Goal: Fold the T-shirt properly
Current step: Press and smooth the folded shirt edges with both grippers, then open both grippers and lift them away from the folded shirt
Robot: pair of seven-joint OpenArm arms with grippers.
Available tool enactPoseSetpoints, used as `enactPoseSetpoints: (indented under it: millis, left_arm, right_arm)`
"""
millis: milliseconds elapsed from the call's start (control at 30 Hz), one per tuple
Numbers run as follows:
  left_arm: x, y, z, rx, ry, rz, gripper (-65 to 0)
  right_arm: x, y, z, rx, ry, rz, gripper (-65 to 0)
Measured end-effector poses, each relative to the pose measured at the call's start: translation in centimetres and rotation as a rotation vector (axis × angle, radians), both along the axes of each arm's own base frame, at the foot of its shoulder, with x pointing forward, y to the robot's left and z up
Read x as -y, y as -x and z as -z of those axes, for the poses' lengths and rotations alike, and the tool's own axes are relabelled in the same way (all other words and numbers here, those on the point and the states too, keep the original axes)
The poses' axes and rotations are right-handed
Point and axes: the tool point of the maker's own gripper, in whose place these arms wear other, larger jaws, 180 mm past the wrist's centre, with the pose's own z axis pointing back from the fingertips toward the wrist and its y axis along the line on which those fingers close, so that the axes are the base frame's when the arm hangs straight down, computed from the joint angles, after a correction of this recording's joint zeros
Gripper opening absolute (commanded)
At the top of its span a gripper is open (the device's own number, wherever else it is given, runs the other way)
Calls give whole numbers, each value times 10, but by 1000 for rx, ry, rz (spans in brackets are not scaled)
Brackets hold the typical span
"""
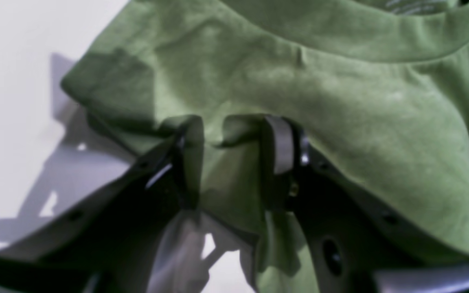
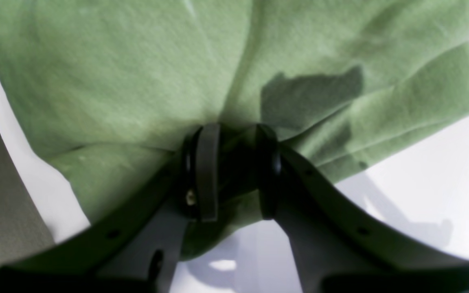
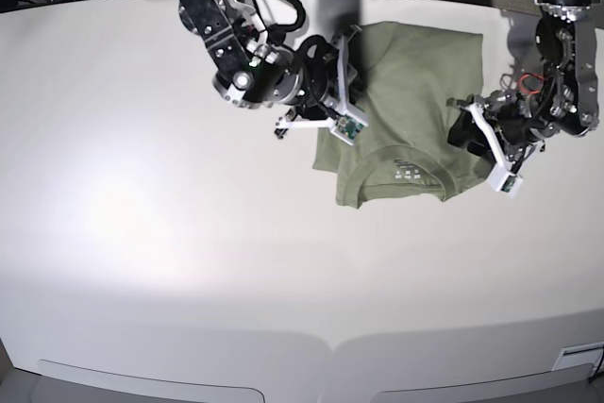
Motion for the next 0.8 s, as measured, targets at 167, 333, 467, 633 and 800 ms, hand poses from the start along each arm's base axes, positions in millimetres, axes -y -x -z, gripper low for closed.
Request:
enactPoseSetpoints:
  millis: [167, 333, 467, 633, 800]
  left_arm:
    - [-17, 4, 0, -24, -41, 4, -416]
    - [-20, 3, -8, -18, 7, -9, -416]
    - [-13, -5, -23, 27, 21, 6, -416]
    - [13, -21, -69, 161, 130, 42, -416]
    - [18, -30, -102, 270, 77, 88, -416]
  right_arm:
    - [1, -5, -2, 13, 4, -1, -494]
    - [-1, -13, -7, 35, -5, 1, -494]
    - [-8, -24, -28, 80, -58, 2, -494]
    - [-20, -32, -54, 136, -147, 3, -494]
    - [-19, -42, -80, 208, -185, 17, -494]
